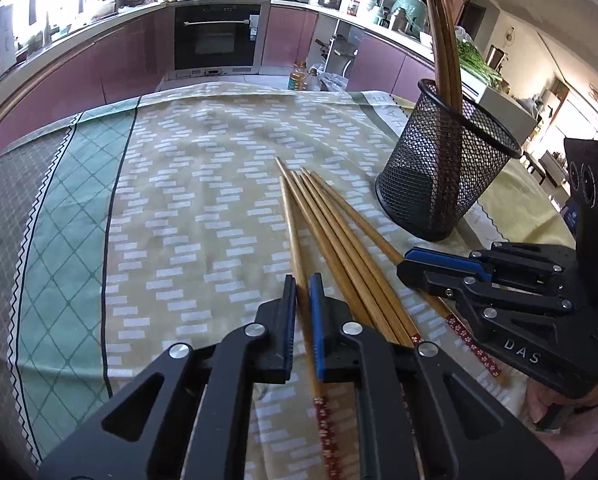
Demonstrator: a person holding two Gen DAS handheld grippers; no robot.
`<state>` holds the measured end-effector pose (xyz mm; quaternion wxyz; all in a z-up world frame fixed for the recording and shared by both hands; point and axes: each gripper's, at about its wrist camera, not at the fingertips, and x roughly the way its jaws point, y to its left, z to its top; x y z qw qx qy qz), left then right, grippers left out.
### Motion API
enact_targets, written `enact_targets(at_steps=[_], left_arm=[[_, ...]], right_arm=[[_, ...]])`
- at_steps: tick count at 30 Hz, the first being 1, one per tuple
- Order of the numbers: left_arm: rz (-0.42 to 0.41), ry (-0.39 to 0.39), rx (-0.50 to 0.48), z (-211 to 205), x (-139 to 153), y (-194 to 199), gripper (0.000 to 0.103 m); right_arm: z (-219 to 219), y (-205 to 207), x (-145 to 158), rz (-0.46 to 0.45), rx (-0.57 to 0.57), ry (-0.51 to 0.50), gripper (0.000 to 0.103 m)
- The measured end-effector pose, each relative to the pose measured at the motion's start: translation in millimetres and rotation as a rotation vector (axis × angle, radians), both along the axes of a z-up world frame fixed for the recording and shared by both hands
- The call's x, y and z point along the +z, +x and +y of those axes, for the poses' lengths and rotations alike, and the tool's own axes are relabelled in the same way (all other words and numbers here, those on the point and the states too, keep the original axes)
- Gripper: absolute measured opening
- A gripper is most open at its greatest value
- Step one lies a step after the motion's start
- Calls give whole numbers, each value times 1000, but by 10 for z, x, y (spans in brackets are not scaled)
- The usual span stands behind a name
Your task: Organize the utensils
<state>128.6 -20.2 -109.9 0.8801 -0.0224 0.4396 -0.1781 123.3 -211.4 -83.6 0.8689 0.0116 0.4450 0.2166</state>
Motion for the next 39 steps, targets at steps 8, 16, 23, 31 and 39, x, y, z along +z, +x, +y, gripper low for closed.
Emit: enact_targets(at_steps=[8, 16, 23, 31, 39], left_arm=[[-29, -31, -33, -9, 120, -149, 7], [0, 8, -68, -84, 25, -129, 8], [27, 31, -78, -92, -55, -54, 12], [-3, -14, -62, -58, 96, -45, 8], [-86, -127, -126, -12, 559, -169, 8]], right_arm=[[-37, -139, 138, -25, 62, 42, 6], [69, -107, 43, 7, 98, 0, 6], [117, -37, 0, 19, 106, -20, 7], [29, -121, 143, -20, 98, 10, 6], [-257, -239, 537, -117, 61, 70, 6]])
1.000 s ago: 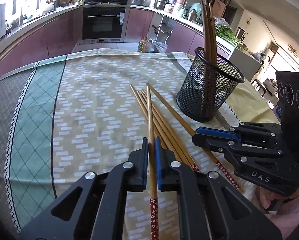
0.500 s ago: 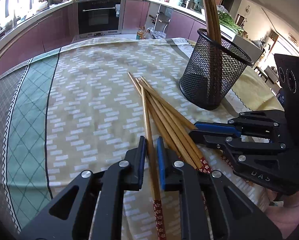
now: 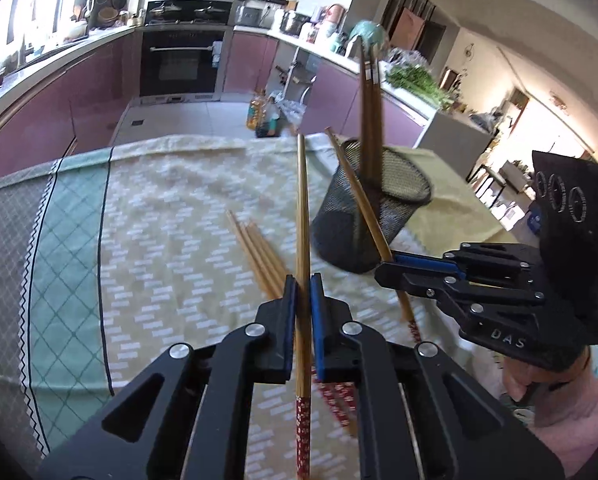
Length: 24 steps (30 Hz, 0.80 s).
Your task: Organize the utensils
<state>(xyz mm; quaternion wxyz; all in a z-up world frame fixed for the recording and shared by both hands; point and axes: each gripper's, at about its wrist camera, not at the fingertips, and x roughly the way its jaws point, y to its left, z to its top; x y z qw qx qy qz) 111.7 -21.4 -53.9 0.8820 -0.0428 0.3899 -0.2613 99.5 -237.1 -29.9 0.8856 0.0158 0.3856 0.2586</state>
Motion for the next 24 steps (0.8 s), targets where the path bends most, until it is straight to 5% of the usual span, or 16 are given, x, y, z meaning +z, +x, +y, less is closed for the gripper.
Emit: enact_targets(at_steps=[13, 24], left_arm=[[-107, -127, -63, 14, 597, -230, 8], [-220, -165, -69, -150, 1105, -18, 8]], right_arm=[[-340, -90, 442, -124, -60, 79, 6], [-527, 62, 825, -217, -99, 127, 6]])
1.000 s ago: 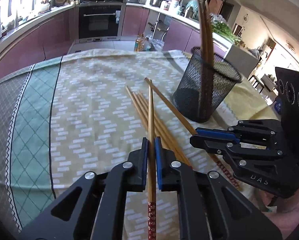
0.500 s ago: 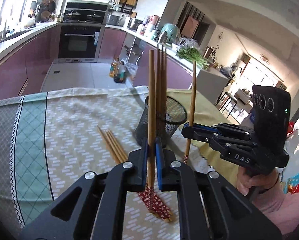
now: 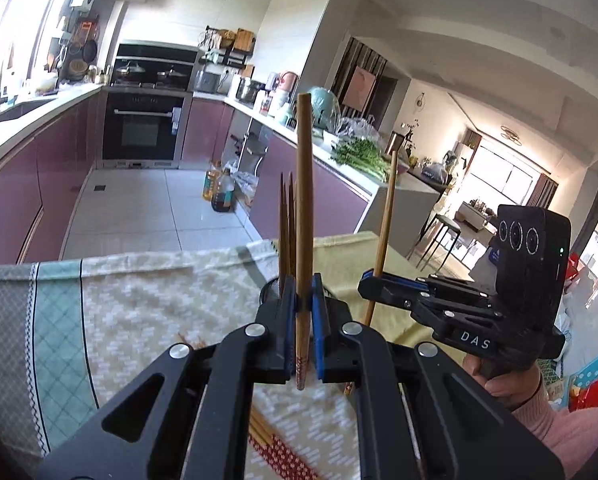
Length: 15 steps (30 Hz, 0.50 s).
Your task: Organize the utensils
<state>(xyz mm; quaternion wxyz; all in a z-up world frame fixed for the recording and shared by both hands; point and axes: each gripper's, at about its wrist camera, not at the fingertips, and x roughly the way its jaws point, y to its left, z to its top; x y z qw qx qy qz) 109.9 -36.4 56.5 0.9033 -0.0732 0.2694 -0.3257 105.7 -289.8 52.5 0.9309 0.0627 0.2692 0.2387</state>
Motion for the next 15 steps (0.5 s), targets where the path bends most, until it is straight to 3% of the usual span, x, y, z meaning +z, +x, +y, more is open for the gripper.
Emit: enact_targets(at_steps=[8, 15], left_arm=[[-83, 4, 14, -166, 366, 157, 8], [-70, 57, 10, -380, 350, 331, 8]], right_arm=[[-72, 157, 215, -61, -39, 22, 6], [-105, 357, 266, -82, -75, 45, 6]])
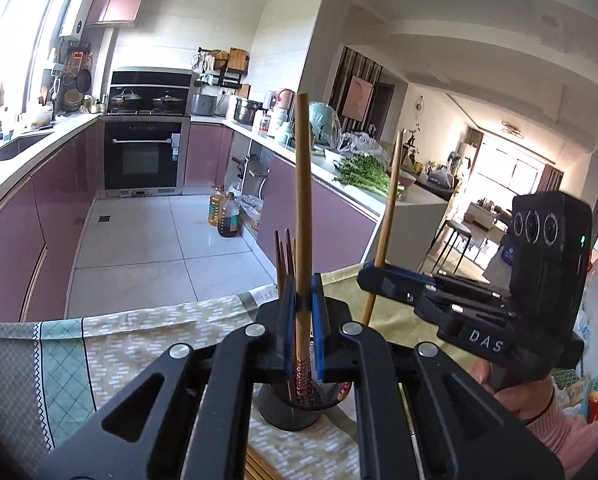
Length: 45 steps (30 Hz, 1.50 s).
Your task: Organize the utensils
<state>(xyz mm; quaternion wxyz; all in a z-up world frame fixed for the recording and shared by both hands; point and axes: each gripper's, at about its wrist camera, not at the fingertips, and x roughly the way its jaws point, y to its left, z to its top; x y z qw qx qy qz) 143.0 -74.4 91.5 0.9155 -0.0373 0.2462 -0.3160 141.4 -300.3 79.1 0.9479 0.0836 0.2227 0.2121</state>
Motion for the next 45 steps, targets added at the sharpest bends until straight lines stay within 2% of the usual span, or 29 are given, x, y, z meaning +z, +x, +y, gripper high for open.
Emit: enact_targets(at_steps=[4, 16, 21, 28, 31, 39, 42, 43, 45], left_arm=[[31, 47, -10, -115, -137, 55, 8], [115, 178, -75, -312, -579, 148, 8], [189, 181, -80, -356, -739, 308, 8], [227, 185, -65, -370, -888, 486, 9], [217, 182, -51, -338, -917, 476, 15], [150, 151, 3, -86, -874, 233, 17], [104, 149, 44, 54, -851, 22, 27], [93, 148, 58, 97, -852, -36, 31], [73, 148, 90, 212, -888, -170, 32]], right_arm=[[32, 139, -105, 30, -11, -5, 6], [87, 383, -629, 216, -4, -39, 6], [121, 426, -747, 264, 2, -61, 8], [122, 446, -820, 283, -3, -54, 9], [110, 401, -828, 279, -1, -49, 12], [123, 119, -727, 223, 22, -60, 20], [166, -44, -688, 202, 66, -57, 23], [193, -97, -686, 200, 83, -59, 27], [266, -211, -729, 208, 125, -72, 30]])
